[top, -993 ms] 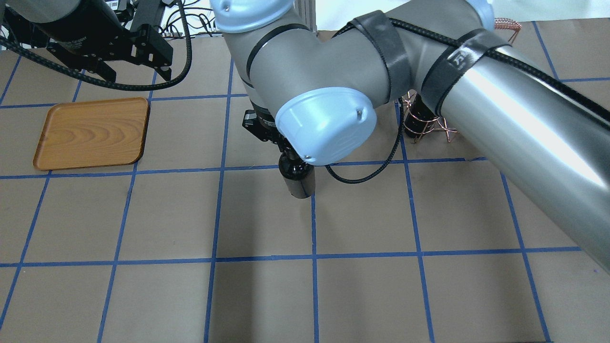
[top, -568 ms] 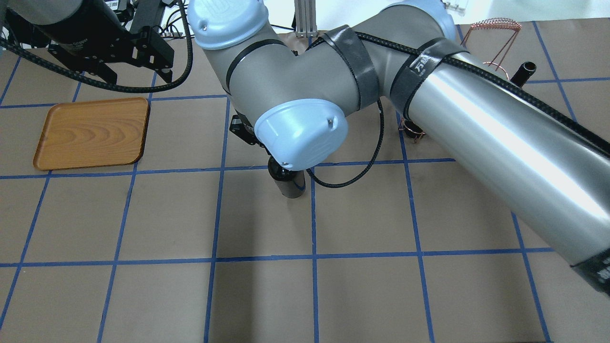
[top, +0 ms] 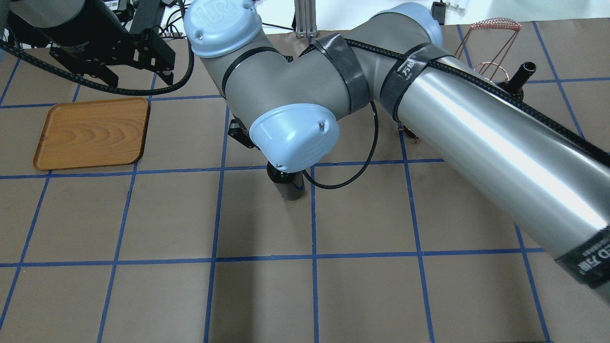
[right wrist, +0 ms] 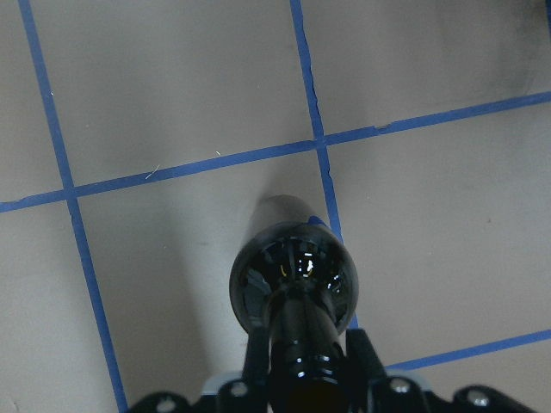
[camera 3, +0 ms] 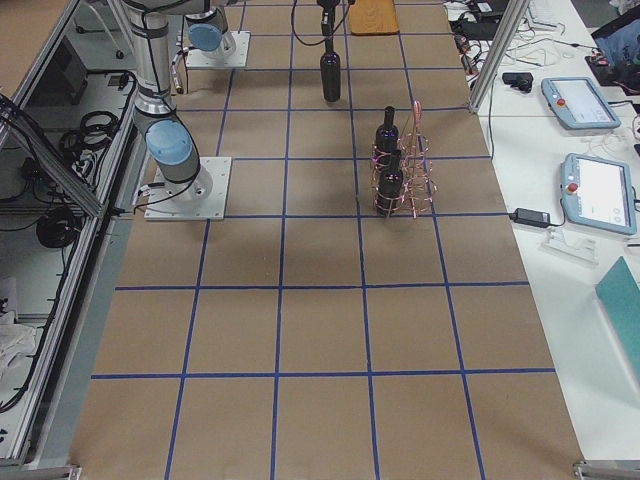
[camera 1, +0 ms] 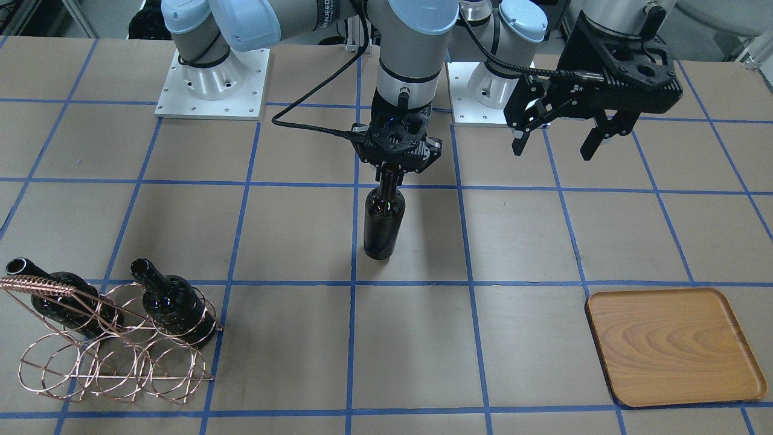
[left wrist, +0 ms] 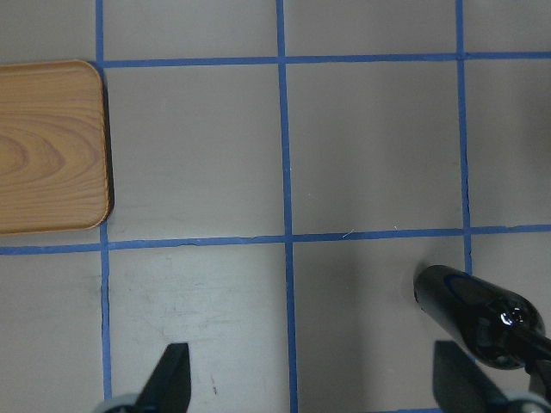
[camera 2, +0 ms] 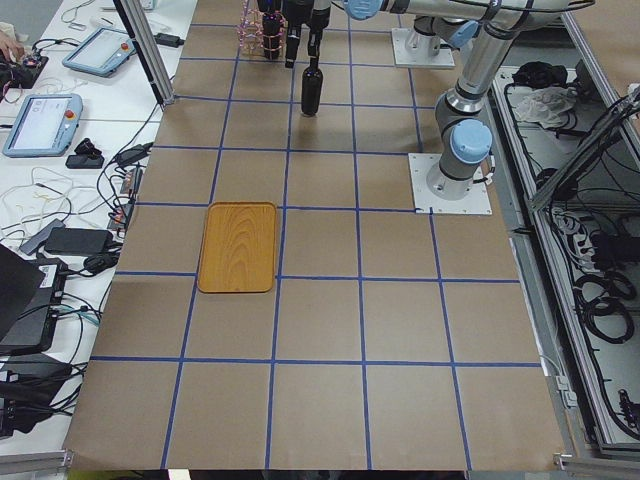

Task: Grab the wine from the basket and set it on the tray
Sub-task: 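Release the bottle and raise the right gripper back above the rack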

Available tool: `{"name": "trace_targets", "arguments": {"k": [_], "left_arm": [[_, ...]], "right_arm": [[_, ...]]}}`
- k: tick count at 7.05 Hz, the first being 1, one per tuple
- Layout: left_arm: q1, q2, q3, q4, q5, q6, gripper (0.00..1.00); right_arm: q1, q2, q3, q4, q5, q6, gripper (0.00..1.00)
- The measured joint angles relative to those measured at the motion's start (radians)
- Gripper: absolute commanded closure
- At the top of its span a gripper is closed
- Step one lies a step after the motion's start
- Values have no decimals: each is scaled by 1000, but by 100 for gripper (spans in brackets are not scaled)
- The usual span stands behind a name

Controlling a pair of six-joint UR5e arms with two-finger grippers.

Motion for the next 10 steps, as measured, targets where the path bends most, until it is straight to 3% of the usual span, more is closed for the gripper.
{"name": "trace_targets", "arguments": {"k": [1, 6, 8, 10], "left_arm": [[0, 0, 0, 0, -1, -1, 0], [1, -1, 0, 2, -5, -1, 0], [-4, -7, -3, 0, -7, -13, 0], [-61, -41, -8, 8, -9, -89, 0]], "right_arm": [[0, 2, 0, -4, 1, -3, 1], [-28, -33, -6, -15, -33, -89, 0], [-131, -85, -6, 19, -34, -258, 0], [-317, -153, -7, 107, -25, -492, 0]]}}
